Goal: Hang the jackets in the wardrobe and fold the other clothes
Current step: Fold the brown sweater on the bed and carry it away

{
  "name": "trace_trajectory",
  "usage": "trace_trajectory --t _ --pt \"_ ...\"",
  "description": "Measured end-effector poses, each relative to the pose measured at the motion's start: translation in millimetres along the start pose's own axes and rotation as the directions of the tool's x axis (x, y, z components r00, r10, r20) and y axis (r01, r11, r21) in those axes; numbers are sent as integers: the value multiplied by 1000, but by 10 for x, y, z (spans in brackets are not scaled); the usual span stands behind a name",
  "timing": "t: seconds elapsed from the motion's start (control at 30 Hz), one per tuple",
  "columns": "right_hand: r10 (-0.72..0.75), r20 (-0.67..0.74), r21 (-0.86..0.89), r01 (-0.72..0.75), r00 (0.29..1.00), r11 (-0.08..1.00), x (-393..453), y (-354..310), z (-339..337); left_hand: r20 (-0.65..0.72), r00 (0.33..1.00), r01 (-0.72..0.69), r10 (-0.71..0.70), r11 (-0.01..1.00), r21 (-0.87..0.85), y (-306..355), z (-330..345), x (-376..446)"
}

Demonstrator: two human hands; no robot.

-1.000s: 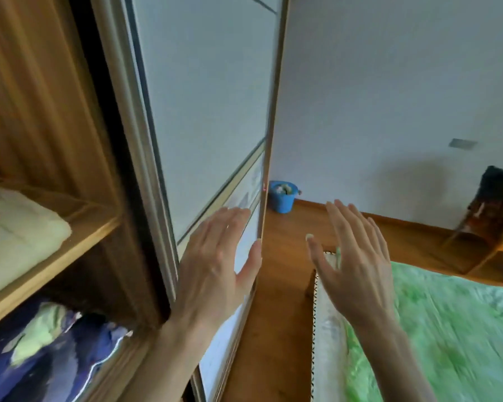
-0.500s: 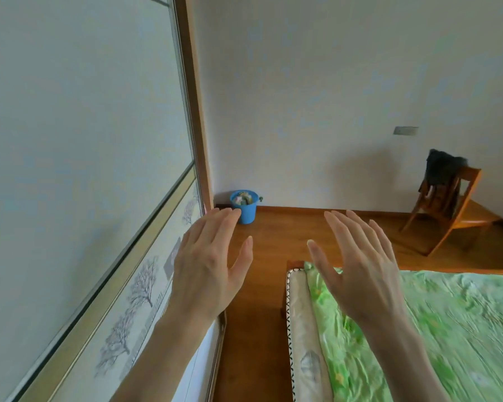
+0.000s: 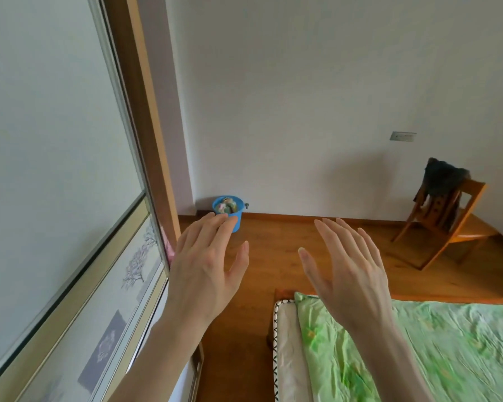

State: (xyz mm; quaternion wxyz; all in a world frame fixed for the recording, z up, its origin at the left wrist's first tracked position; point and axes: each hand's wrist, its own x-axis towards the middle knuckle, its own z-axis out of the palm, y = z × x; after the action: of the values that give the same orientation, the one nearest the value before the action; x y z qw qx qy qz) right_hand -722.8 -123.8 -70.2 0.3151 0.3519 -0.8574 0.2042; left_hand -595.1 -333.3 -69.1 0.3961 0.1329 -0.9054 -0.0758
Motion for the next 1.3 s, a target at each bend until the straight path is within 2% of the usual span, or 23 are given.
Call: trace_trajectory --t 0.37,0.53,0.87,1.03,1.3 --pt "126 9 -56 -125 992 991 1521 497 1394 -33 999 -35 31 994 -108 -798 1435 1760" --pt "169 10 -112 -167 986 980 1959 864 1733 10 999 -37 40 978 -204 -817 2071 2359" --pt "307 -71 -194 -315 949 929 2688 1811 2512 56 979 -162 196 916 -366 -694 3559 3372" --pt "411 -163 -230 -440 897 868 3176 2440 2958 80 949 -247 306 873 -420 -588 4415 4175" --pt "591 -286 -197 -649 755 734 3787 3232 3437 113 885 -354 451 810 -467 -402 5532 5280"
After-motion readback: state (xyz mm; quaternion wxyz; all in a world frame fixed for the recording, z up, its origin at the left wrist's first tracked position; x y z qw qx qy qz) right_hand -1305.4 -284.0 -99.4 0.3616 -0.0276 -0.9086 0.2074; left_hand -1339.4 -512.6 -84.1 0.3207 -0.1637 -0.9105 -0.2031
